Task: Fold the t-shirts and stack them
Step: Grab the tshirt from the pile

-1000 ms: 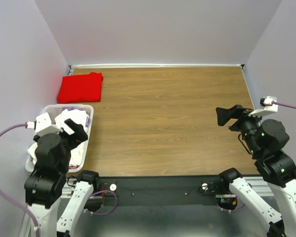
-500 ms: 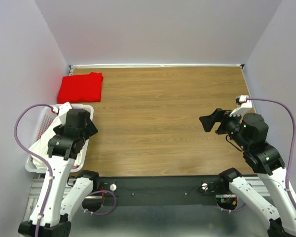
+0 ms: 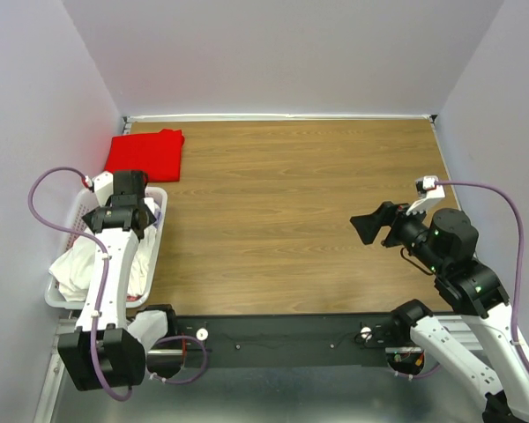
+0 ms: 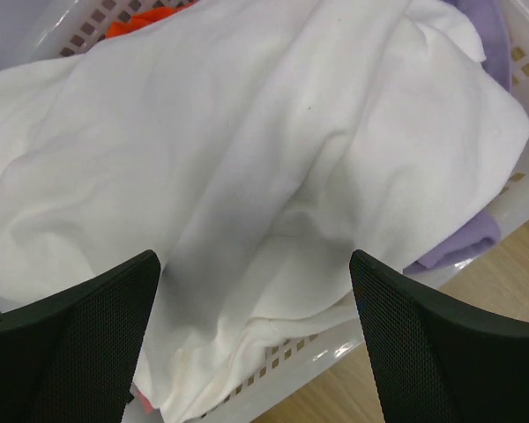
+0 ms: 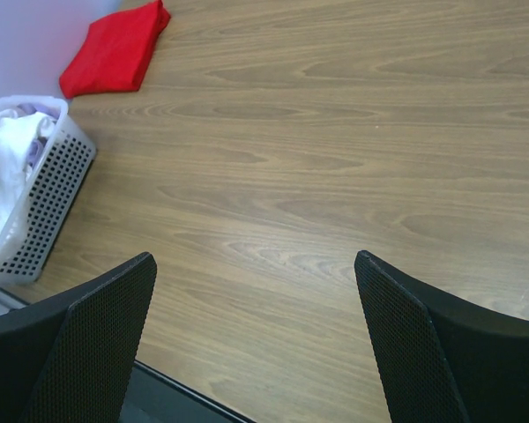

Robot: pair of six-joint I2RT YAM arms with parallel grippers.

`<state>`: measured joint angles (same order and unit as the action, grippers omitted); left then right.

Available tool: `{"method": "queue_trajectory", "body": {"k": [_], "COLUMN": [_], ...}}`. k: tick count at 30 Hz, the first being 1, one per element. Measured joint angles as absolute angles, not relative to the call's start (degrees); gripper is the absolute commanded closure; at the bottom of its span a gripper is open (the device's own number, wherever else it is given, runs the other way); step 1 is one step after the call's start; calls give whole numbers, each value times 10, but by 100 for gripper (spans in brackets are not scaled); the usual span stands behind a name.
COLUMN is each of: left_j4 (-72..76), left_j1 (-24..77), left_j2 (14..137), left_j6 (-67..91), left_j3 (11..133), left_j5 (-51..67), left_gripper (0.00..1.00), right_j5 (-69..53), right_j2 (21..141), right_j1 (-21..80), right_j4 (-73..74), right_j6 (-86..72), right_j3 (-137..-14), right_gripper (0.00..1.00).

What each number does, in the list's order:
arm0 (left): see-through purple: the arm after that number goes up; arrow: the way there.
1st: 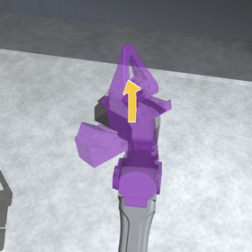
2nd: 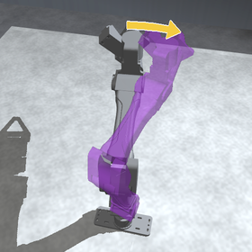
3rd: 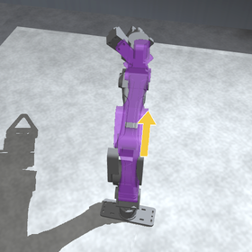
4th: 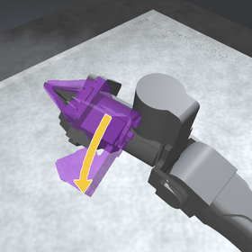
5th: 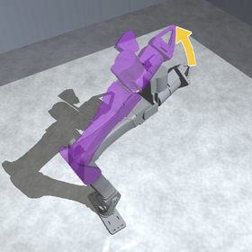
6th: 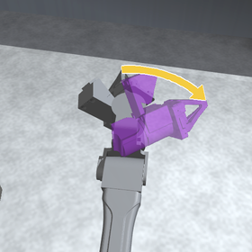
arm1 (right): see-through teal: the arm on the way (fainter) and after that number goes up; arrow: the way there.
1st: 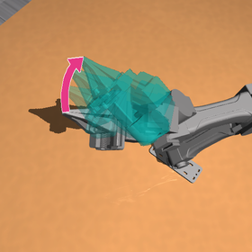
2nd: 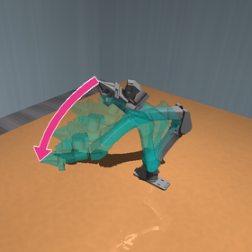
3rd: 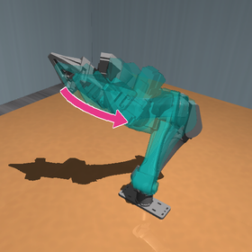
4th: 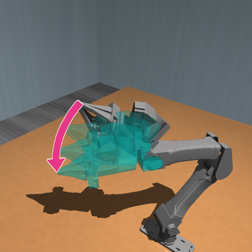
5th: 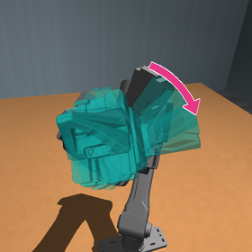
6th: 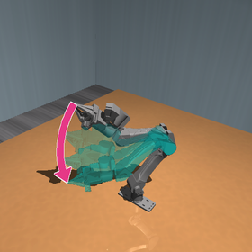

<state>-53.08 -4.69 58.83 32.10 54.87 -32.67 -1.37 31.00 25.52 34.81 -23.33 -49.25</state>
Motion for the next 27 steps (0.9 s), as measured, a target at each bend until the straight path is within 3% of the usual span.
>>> {"method": "queue_trajectory", "body": {"k": [4, 8, 13, 16, 22, 27], "left_j4": [-512, -500, -493, -493, -503, -528], "left_j1": [-60, -71, -71, -71, -71, -70], "left_j2": [616, 654, 665, 661, 658, 650], "left_j6": [298, 286, 278, 275, 272, 271], "left_j3": [561, 567, 567, 567, 581, 709], "left_j5": [-325, -325, -321, -320, -319, -300], "left_gripper": [12, 43, 65, 98, 100, 100], "right_j5": [-13, -13, 4, 12, 27, 45], "right_j2": [313, 328, 346, 356, 379, 390], "right_j1": [255, 255, 255, 255, 255, 255], "right_j4": [347, 347, 346, 344, 344, 344], "right_j6": [-234, -233, -229, -229, -220, -209], "right_j3": [-491, -491, -491, -491, -491, -496], "right_gripper": [0, 0, 0, 0, 0, 0]}}
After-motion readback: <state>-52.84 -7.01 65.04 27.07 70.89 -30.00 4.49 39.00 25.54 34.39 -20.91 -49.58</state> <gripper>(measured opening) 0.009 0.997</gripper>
